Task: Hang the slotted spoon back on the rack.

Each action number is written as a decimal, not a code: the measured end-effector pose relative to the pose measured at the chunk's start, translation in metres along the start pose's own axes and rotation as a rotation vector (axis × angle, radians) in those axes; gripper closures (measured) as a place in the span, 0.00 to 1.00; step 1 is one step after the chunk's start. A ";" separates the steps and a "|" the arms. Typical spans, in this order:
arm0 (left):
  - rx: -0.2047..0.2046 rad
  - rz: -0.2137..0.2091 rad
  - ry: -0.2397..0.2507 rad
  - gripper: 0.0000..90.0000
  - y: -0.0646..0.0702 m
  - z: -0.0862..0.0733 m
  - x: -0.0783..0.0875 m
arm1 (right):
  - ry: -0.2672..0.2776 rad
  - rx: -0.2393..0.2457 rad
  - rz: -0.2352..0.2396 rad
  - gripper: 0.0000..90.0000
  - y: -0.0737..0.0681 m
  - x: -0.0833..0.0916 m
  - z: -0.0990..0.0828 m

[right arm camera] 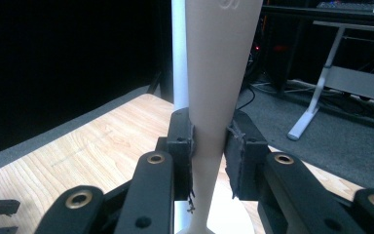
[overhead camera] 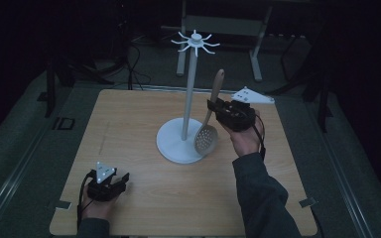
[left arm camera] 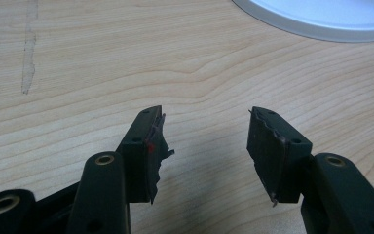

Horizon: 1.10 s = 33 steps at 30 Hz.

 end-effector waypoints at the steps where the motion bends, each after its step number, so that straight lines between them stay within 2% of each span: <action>1: 0.000 0.000 0.000 0.53 0.000 0.000 0.000 | 0.000 0.000 0.000 0.82 0.000 0.000 0.000; 27: 0.003 -0.002 0.002 0.53 0.000 0.000 0.000 | 0.031 0.044 -0.008 0.82 0.000 -0.001 0.039; 33: 0.005 -0.003 0.003 0.53 0.000 0.000 0.000 | 0.001 0.044 -0.011 0.82 -0.001 -0.007 0.042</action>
Point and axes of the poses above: each handheld gripper's, and its own axes: x roughly backward along the jaws, z roughly out of its top, y roughly to its right, the point moved 7 cm from there along -x, roughly forward along the jaws, and after that the axes turned 8 degrees about z, right-handed, at the moved point
